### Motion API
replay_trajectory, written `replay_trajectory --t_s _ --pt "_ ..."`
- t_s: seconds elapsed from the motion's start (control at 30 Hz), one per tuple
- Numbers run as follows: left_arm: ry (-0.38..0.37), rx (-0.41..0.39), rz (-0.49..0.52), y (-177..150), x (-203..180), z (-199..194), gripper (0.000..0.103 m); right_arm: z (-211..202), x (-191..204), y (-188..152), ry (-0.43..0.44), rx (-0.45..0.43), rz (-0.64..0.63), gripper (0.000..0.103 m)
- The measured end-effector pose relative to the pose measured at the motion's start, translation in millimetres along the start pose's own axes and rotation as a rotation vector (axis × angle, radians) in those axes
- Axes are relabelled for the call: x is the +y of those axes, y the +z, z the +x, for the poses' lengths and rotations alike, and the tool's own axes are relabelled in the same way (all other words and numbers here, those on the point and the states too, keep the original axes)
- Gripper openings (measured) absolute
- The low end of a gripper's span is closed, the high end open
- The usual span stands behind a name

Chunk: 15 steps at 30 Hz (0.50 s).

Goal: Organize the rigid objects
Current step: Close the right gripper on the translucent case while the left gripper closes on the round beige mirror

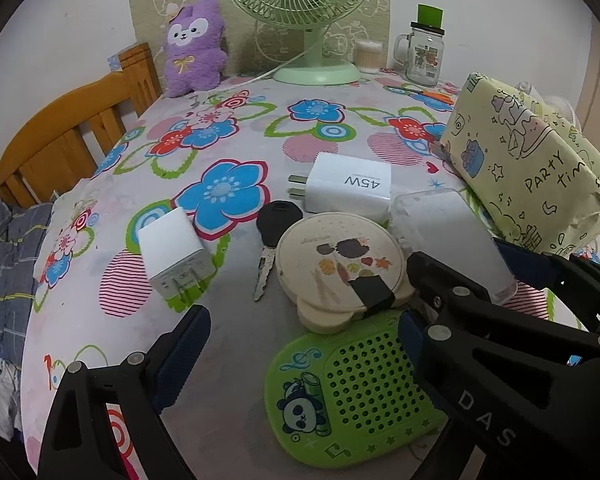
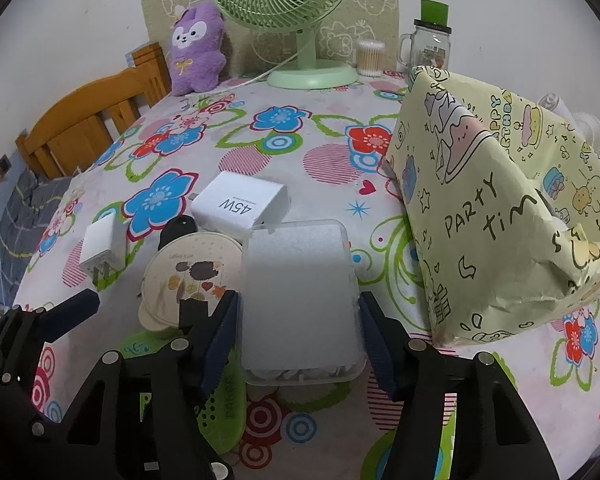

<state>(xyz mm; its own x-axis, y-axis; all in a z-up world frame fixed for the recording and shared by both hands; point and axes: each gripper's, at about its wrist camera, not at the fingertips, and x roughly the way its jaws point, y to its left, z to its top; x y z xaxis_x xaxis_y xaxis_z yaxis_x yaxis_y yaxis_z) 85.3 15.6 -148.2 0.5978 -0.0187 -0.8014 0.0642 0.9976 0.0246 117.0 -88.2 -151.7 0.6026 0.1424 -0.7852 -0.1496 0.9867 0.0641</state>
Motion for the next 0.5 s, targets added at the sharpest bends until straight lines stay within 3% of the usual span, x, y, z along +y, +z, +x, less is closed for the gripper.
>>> replay_trajectory --t_s 0.17,0.5 --pt "-0.003 0.000 0.013 3.5 -4.9 1.4 0.097 -4.8 -0.2 2.5 -0.045 -0.023 -0.016 0.062" --pt "-0.056 0.007 0.012 13.4 -13.3 9.1 0.097 -10.0 -8.9 8.5 -0.053 -0.030 0.011 0.062"
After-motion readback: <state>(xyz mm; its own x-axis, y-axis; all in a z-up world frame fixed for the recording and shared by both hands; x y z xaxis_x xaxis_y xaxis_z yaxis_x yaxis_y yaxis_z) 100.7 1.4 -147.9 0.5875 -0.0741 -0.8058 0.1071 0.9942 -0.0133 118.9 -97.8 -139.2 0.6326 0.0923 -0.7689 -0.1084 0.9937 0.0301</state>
